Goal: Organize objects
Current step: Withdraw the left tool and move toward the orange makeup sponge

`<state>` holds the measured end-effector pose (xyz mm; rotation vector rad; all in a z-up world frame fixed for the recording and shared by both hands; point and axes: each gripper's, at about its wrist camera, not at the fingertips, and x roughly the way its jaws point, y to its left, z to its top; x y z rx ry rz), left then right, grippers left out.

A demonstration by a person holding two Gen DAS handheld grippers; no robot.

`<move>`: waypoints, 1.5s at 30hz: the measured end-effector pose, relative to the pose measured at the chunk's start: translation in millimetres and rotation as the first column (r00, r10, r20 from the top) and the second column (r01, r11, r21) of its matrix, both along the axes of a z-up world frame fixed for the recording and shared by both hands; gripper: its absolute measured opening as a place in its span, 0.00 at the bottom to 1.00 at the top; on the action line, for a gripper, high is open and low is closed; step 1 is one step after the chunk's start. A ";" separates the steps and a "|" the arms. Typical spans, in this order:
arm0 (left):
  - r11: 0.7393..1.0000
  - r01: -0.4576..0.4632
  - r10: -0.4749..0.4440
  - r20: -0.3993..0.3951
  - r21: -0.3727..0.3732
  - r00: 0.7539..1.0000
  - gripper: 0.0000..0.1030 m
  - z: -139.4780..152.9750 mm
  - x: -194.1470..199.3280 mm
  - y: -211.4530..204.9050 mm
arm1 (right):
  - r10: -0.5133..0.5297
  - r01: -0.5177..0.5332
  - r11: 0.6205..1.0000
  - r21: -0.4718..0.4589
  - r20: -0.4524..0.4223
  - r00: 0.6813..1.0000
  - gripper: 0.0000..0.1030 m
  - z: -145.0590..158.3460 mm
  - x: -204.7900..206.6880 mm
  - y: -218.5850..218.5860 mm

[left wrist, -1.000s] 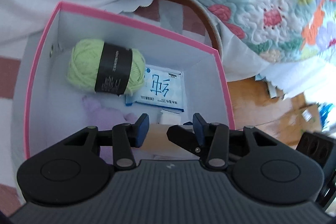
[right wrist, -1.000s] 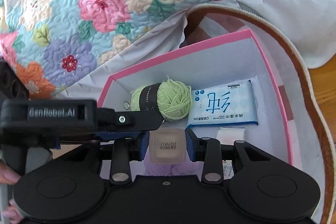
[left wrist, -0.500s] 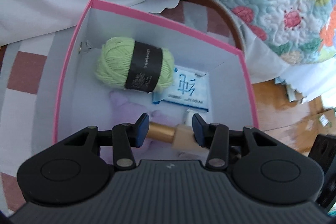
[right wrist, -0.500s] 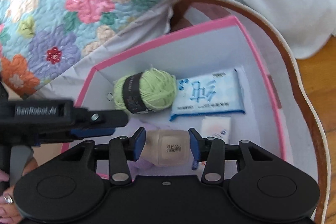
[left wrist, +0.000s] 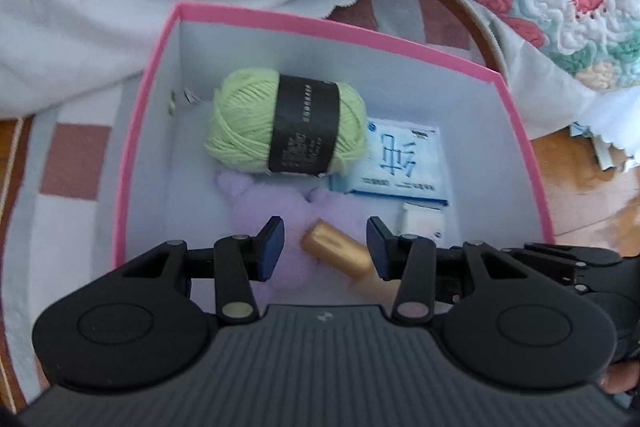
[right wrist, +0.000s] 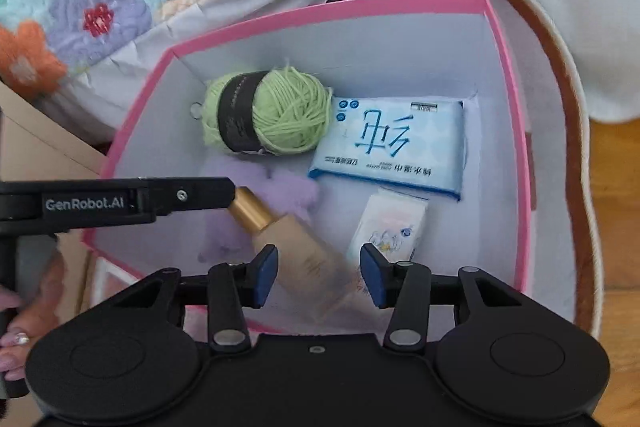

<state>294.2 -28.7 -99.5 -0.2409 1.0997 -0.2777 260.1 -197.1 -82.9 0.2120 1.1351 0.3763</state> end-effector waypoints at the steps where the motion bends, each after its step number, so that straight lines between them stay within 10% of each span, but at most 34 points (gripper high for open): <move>1: 1.000 -0.002 0.002 0.004 0.003 1.000 0.42 0.3 -0.5 0.6 | 0.018 -0.018 1.000 0.005 0.012 1.000 0.36 -0.6 -0.1 3.4; 9: 1.000 -0.021 0.020 0.017 0.019 1.000 0.42 2.3 -3.0 4.1 | 0.028 -0.029 0.996 0.082 0.022 0.999 0.32 -10.7 9.3 17.3; 23: 0.997 -0.008 0.005 0.041 0.072 0.999 0.44 17.6 -13.9 1.7 | 0.089 -0.084 0.991 -0.105 0.045 0.995 0.34 -9.3 6.2 37.2; 45: 0.975 0.116 -0.140 0.123 0.187 0.982 0.64 138.4 -119.0 3.3 | 0.082 -0.089 0.995 0.047 0.132 0.988 0.62 130.7 -79.4 -33.2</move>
